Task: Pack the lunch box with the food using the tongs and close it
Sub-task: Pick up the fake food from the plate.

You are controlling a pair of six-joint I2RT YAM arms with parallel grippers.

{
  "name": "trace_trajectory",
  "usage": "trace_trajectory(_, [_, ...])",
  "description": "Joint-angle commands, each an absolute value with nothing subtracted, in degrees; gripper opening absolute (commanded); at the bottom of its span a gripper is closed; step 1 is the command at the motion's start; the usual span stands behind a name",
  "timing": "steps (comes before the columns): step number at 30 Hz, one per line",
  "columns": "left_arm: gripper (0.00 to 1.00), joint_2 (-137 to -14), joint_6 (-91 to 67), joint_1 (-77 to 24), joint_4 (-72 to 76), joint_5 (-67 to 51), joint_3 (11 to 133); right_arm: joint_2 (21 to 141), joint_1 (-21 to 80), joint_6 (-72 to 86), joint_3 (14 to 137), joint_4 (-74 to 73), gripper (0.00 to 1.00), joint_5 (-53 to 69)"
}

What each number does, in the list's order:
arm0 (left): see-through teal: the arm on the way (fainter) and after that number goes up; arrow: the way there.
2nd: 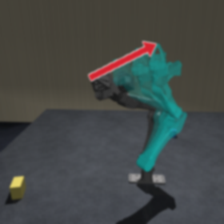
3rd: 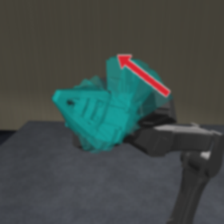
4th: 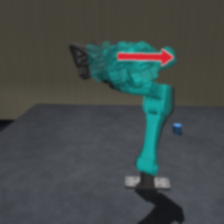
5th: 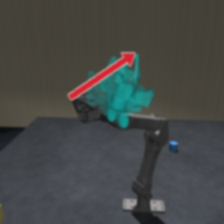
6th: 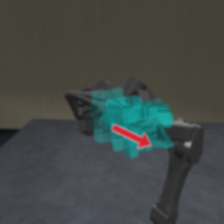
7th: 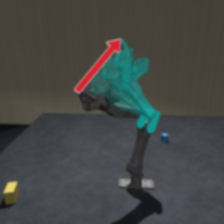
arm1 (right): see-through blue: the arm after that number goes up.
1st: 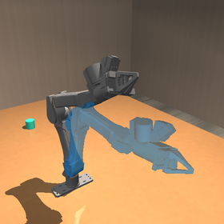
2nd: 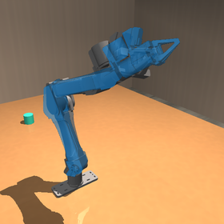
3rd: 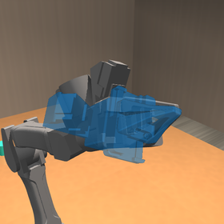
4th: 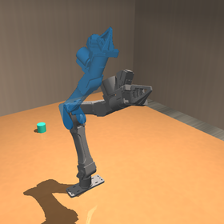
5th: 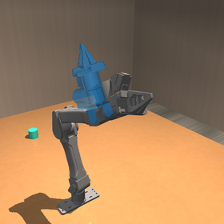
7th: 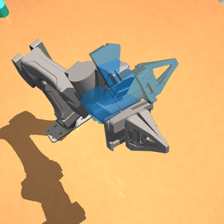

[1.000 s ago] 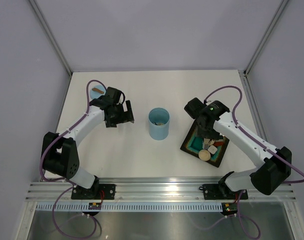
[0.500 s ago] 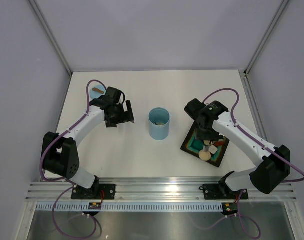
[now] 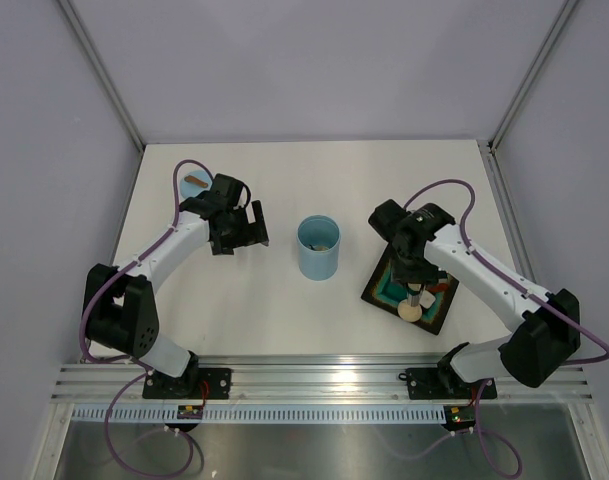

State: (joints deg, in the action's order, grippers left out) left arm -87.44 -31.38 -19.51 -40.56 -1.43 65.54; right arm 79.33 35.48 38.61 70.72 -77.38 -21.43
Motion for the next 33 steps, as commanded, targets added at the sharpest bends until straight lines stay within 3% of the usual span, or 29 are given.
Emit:
trace_trajectory(1, [0.99, -87.1, -31.3, -19.2, -38.8, -1.8, 65.9, 79.5, 34.5, 36.8, 70.7, -77.7, 0.57, -22.6])
trace_trajectory(14, [0.99, -86.0, -31.5, -19.3, -39.0, -1.3, 65.0, 81.9, 33.3, 32.8, 72.3, -73.7, 0.50, -23.0])
trace_trajectory(21, [0.99, -85.9, -31.4, -19.2, -39.1, -1.7, 65.6, 81.8, 33.3, 31.6, 74.7, -73.7, 0.26, -23.2])
trace_trajectory(25, [0.99, -86.0, -31.2, -19.3, -39.3, -1.6, 65.9, 81.9, 33.3, 31.3, 76.4, -74.4, 0.17, -23.3])
trace_trajectory(33, [0.99, -86.1, -31.3, -19.2, -39.0, -1.4, 65.7, 80.1, 33.3, 31.8, 79.7, -76.2, 0.12, -23.3])
